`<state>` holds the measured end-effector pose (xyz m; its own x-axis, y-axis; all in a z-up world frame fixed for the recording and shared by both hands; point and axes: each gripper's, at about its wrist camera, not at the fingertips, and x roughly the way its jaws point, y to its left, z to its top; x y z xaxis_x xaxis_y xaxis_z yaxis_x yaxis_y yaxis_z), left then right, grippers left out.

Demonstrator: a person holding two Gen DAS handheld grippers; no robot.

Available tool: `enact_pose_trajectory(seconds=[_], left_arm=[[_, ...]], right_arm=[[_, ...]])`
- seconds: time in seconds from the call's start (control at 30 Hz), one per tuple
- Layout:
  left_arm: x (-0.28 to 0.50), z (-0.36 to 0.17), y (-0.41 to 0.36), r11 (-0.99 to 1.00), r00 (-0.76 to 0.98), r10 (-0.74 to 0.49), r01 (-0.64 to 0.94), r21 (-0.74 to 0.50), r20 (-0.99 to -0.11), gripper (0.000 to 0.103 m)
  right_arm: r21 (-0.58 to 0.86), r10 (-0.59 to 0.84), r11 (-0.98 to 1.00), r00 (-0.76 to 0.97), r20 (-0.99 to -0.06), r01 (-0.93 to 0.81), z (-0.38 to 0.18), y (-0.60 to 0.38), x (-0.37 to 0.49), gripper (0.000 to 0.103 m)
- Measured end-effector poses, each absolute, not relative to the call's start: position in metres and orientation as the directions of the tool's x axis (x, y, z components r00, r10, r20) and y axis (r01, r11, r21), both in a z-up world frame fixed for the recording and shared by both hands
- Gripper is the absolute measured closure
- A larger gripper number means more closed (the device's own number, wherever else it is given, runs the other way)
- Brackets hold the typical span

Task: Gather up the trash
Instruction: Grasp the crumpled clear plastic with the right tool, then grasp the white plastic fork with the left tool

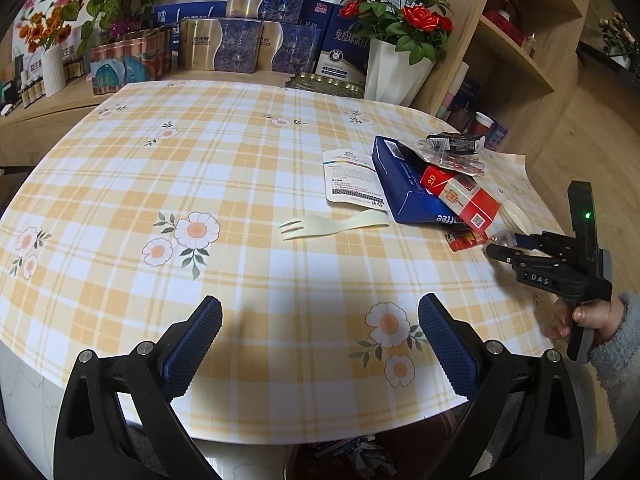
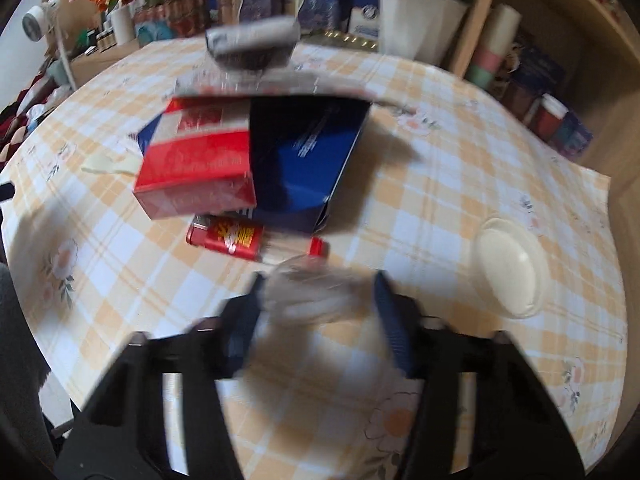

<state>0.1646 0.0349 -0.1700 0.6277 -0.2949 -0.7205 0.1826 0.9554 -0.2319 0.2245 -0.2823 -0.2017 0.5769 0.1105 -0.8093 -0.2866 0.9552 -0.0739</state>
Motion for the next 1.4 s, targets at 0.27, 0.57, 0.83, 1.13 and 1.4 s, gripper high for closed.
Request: enact_pose_trajectory(seconds=[0.27,0.57,0.83,1.13,1.4], left_arm=[[0.186,-0.169,0.029,0.956,0.627,-0.288,0.233,-0.178,-0.724,0.007],[0.237,-0.181,-0.009,0.904,0.541,-0.257,0.427,-0.002,-0.801,0.036],[0.267,-0.189,-0.050,0.807,0.459,-0.277,0.588,0.055,-0.844,0.064],[0.288,-0.203,-0.064,0.761,0.424,-0.245,0.642,0.099,-0.872,0.068],[0.300,-0.205,-0.049,0.787,0.415,-0.319,0.617,0.006,-0.852,0.085]], right_arm=[[0.066,0.179,0.979,0.652,-0.737,-0.194,-0.195,-0.308,0.214,0.058],[0.119,0.196,0.980,0.666,-0.720,-0.160,-0.196,-0.320,0.214,0.058],[0.120,0.204,0.978,0.671,-0.713,-0.170,-0.196,-0.320,0.212,0.058],[0.166,0.222,0.975,0.674,-0.705,-0.147,-0.196,-0.331,0.214,0.059],[0.170,0.223,0.975,0.673,-0.706,-0.146,-0.197,-0.330,0.214,0.059]])
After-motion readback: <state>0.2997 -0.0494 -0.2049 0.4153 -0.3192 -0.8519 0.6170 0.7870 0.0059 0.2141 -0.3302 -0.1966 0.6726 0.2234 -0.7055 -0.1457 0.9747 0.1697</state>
